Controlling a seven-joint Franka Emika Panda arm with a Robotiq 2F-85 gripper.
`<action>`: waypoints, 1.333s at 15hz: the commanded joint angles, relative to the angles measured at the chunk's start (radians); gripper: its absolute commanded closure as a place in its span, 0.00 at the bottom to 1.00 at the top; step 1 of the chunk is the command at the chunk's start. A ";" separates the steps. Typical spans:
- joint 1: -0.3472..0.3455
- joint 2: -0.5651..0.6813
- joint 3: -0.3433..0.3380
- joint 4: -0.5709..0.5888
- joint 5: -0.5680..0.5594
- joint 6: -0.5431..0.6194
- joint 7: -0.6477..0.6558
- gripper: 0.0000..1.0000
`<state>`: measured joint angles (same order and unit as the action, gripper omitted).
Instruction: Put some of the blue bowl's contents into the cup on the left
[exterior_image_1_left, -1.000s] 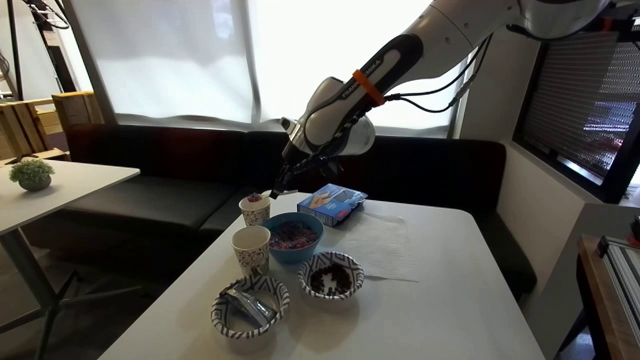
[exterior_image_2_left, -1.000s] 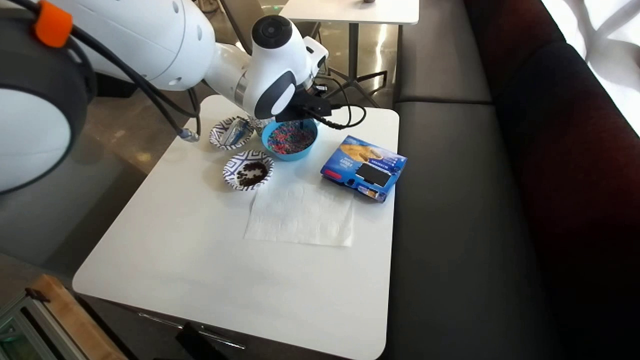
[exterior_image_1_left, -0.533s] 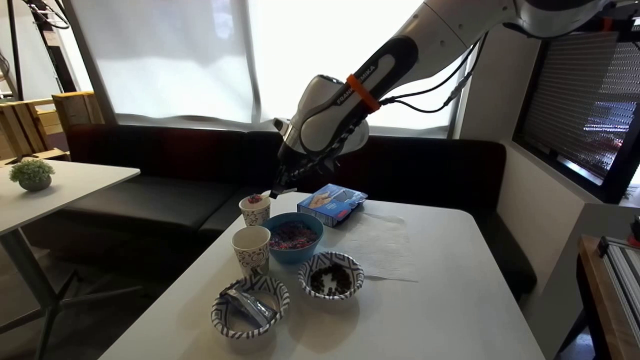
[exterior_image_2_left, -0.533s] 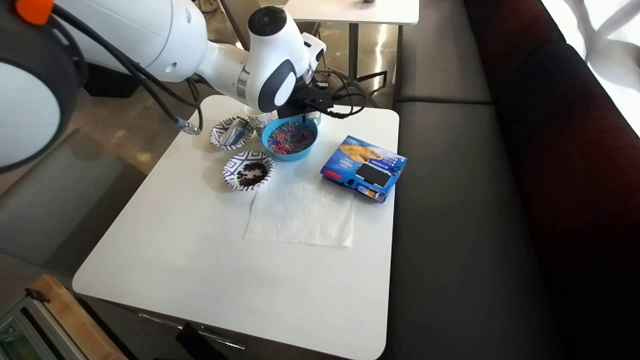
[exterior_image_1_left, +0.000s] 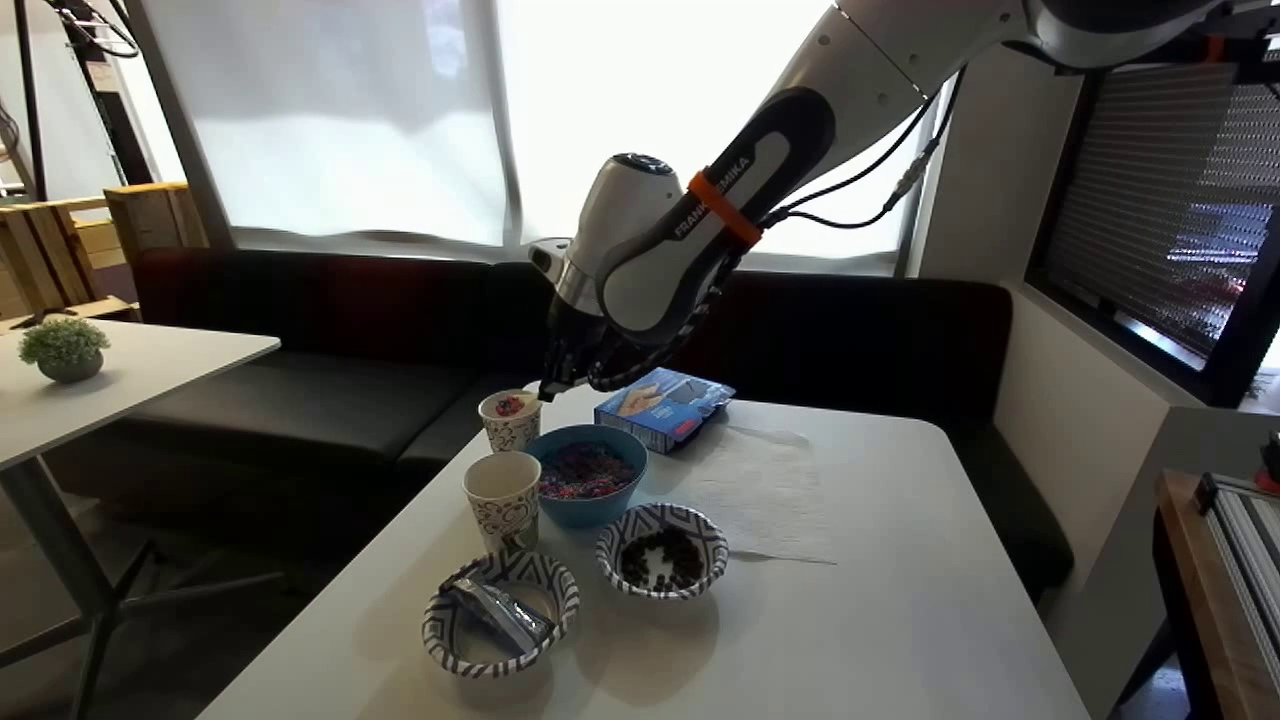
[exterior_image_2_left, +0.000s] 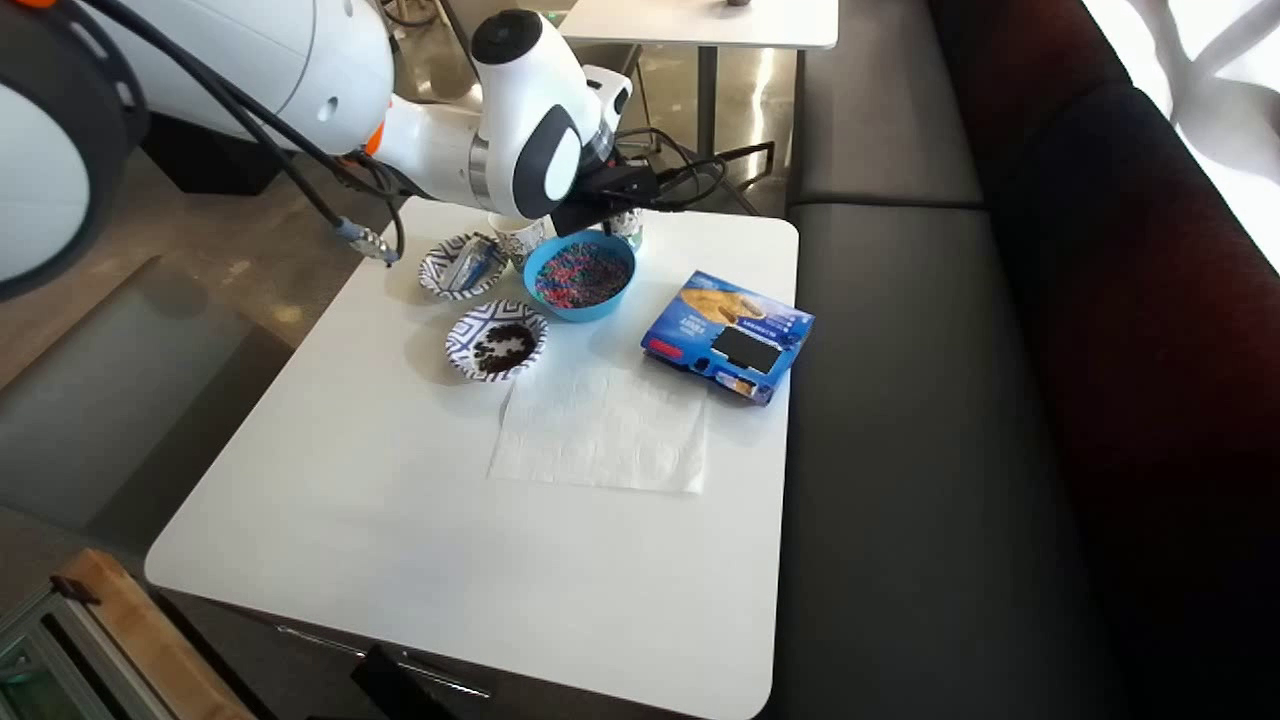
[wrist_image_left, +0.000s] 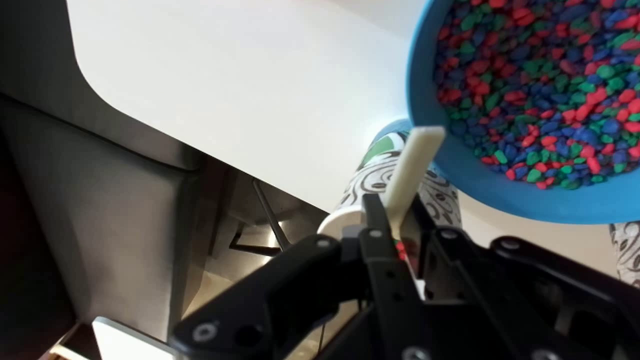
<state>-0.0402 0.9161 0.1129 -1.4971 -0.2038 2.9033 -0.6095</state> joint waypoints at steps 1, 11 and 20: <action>0.067 0.016 -0.074 0.034 -0.077 0.001 0.049 0.97; 0.218 0.019 -0.273 0.041 -0.288 0.049 0.146 0.97; 0.416 0.041 -0.534 0.016 -0.460 0.152 0.316 0.97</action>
<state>0.2949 0.9340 -0.3162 -1.4709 -0.6213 3.0024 -0.3697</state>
